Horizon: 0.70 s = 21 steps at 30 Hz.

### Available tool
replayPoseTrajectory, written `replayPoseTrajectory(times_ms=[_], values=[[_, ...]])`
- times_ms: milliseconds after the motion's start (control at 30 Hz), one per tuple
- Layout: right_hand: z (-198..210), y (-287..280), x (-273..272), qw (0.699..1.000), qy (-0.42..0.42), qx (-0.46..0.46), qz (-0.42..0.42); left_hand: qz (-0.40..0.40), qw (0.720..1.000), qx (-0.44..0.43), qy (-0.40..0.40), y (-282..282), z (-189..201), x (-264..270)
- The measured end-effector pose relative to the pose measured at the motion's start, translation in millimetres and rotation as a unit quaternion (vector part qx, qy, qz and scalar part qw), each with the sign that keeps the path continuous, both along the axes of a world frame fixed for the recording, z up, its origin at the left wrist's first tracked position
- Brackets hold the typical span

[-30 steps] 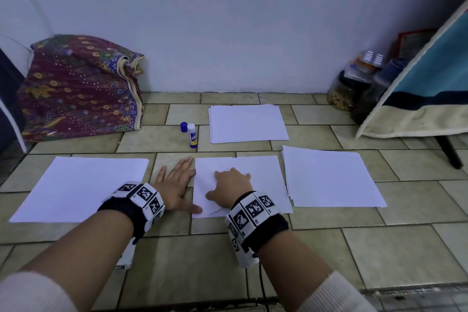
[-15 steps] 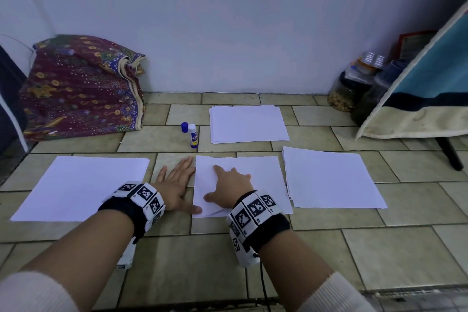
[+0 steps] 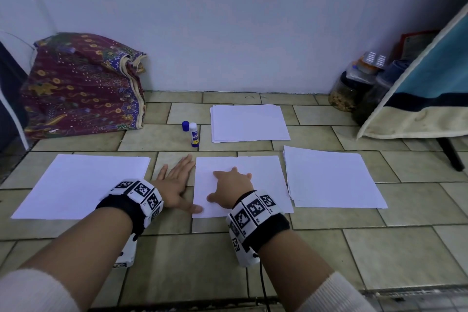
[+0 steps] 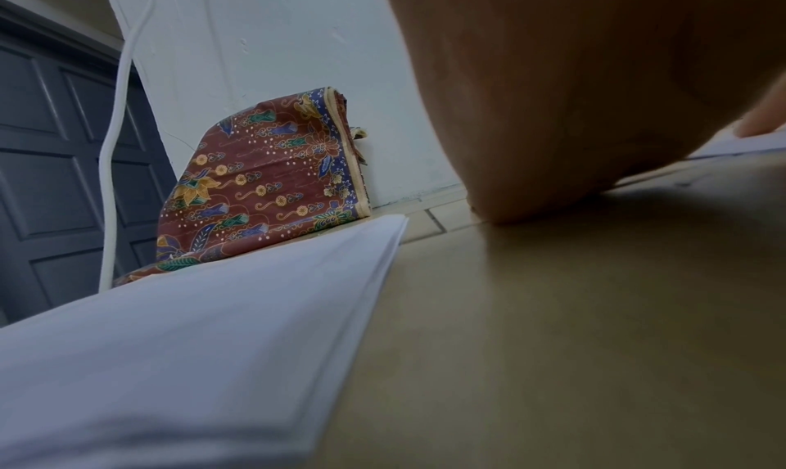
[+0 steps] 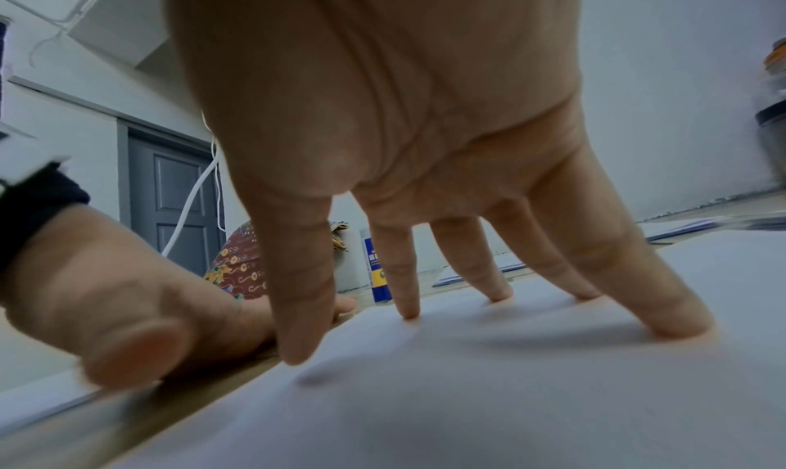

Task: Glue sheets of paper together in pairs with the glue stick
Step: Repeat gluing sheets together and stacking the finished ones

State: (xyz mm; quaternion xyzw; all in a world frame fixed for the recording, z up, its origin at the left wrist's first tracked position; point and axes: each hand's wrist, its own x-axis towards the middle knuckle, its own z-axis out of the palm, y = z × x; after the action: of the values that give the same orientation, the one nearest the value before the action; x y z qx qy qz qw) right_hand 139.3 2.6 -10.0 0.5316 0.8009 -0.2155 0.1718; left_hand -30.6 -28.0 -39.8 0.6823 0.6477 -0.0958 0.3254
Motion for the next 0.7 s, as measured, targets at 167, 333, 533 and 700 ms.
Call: replayPoseTrajectory(times_ms=[167, 333, 533, 700], values=[[0, -2, -5, 1.0, -0.029, -0.001, 0.007, 0.109, 0.99, 0.024, -0.083, 4, -1, 4], [-1, -3, -8, 0.999, -0.028, -0.034, -0.018, 0.11, 0.988, 0.004, -0.107, 5, 1, 0], [1, -5, -12, 0.999, -0.032, -0.023, 0.008, -0.004, 1.0, 0.0, 0.006, 0, 10, 8], [0, -5, -18, 0.999, -0.048, -0.006, -0.015, -0.045, 0.991, 0.01, 0.129, -4, 11, 17]])
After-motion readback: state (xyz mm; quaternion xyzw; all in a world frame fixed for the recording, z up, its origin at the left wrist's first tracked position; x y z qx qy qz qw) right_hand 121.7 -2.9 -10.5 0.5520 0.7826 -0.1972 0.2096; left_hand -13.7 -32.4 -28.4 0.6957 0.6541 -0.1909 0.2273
